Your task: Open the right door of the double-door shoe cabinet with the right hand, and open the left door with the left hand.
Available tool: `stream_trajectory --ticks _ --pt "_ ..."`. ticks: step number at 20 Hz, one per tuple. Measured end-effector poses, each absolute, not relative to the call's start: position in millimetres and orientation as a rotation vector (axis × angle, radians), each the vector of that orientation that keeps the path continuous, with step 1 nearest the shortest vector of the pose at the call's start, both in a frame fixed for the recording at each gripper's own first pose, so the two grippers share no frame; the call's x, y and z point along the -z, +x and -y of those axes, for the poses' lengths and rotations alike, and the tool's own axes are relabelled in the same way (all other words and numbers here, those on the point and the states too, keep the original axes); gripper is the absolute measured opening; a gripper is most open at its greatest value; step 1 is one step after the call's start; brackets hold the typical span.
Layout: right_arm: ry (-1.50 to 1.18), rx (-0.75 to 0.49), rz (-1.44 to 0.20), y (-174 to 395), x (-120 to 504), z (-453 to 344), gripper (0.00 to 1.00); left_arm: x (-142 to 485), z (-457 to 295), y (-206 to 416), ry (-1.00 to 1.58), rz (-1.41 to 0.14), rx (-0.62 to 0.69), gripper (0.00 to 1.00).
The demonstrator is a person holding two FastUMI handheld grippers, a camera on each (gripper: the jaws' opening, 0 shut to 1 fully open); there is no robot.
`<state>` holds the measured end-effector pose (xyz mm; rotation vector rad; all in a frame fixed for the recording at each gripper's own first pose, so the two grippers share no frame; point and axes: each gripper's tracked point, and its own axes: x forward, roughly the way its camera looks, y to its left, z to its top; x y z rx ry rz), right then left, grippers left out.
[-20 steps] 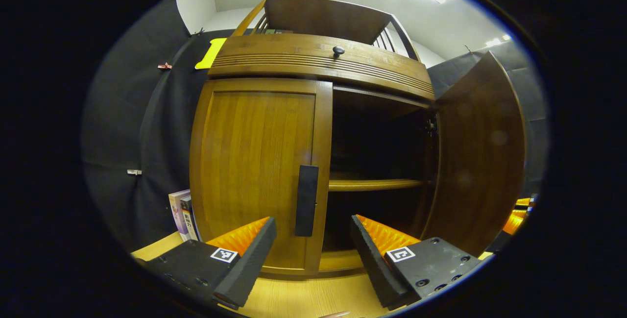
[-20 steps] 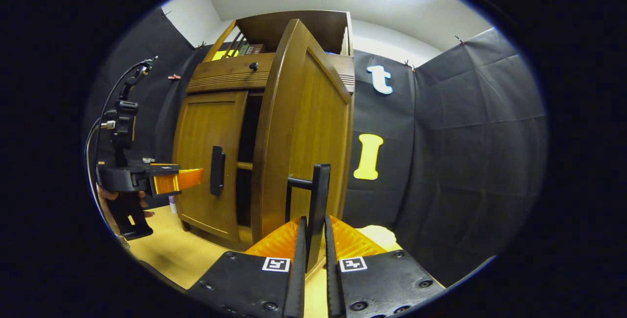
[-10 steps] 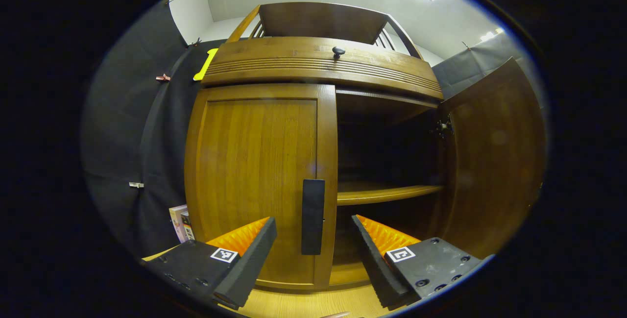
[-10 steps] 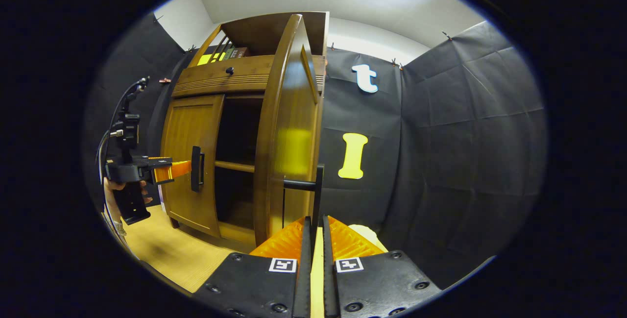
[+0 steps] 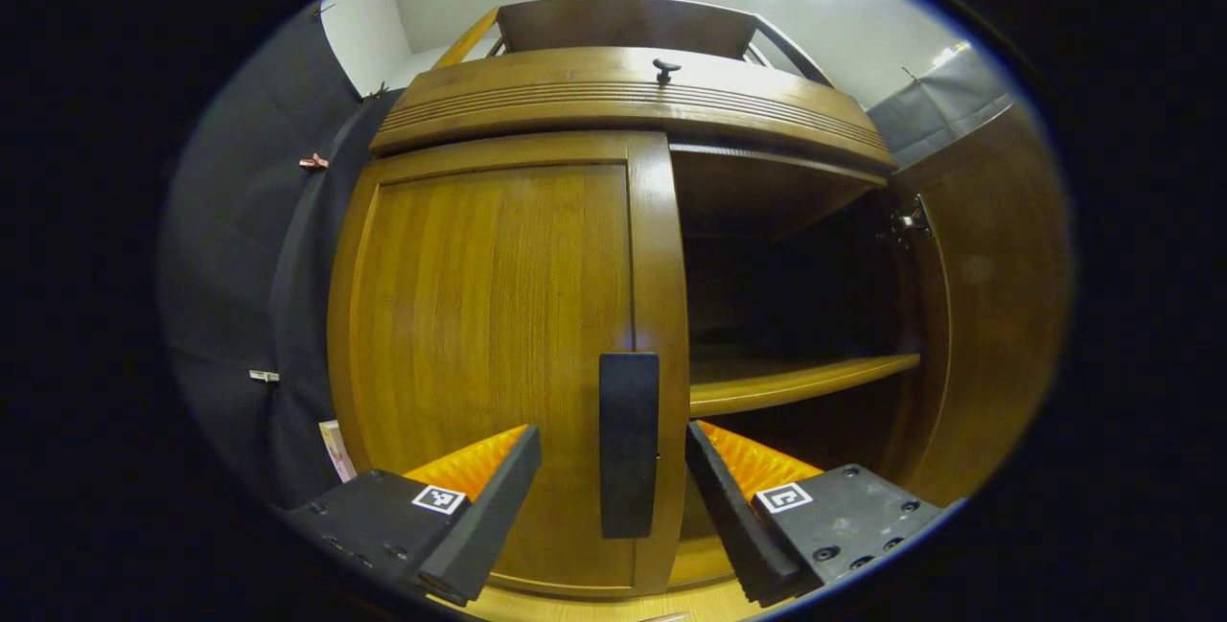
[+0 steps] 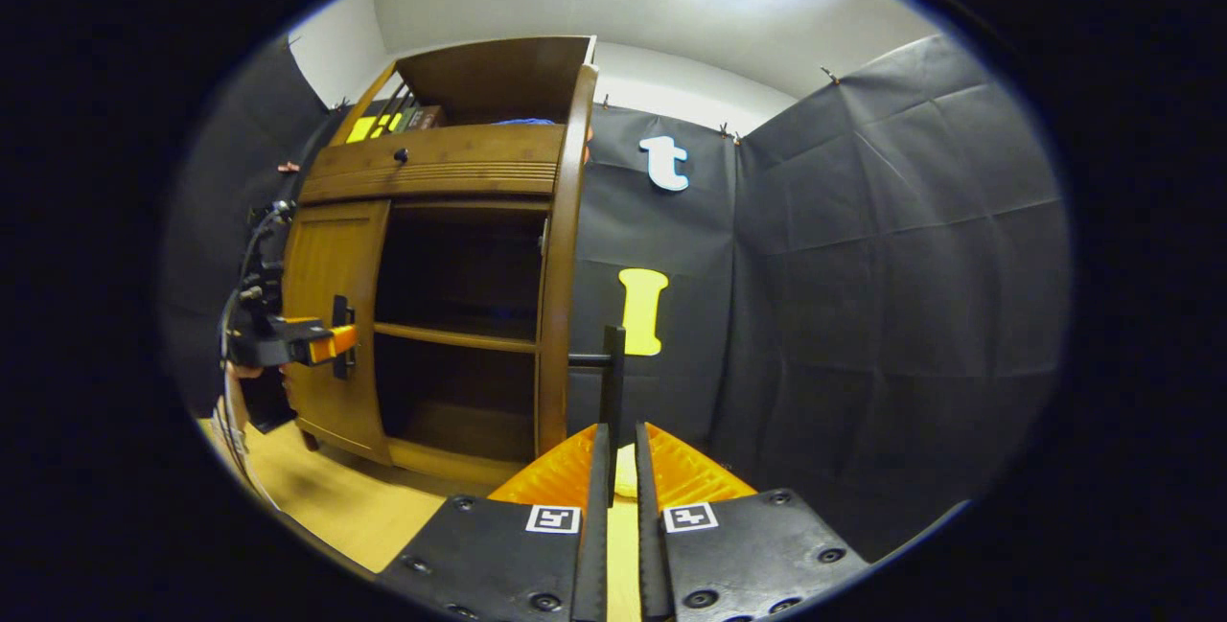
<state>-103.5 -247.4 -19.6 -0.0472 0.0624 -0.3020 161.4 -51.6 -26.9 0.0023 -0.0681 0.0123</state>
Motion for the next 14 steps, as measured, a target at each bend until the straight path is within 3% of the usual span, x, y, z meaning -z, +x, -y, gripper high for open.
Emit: stream_trajectory --ticks 6,7,8,10,13,14 --pt "-0.052 0.321 -0.049 -116 15 250 0.17 44 47 179 -0.007 0.052 -0.031 0.9" --pt "-0.055 0.346 -0.04 -120 13 256 0.22 44 50 178 -0.012 0.053 -0.015 0.85" --pt "-0.054 0.365 -0.03 -122 10 262 0.32 44 51 179 -0.013 0.055 -0.011 0.82" --pt "-0.037 0.411 -0.013 -124 6 274 0.36 41 54 179 -0.012 0.06 -0.002 0.64" --pt "-0.038 0.469 0.0 -129 1 286 0.76 41 55 180 -0.002 0.051 0.002 0.36" --pt "-0.047 0.485 -0.002 -132 1 287 0.89 42 56 179 -0.006 0.051 0.005 0.36"
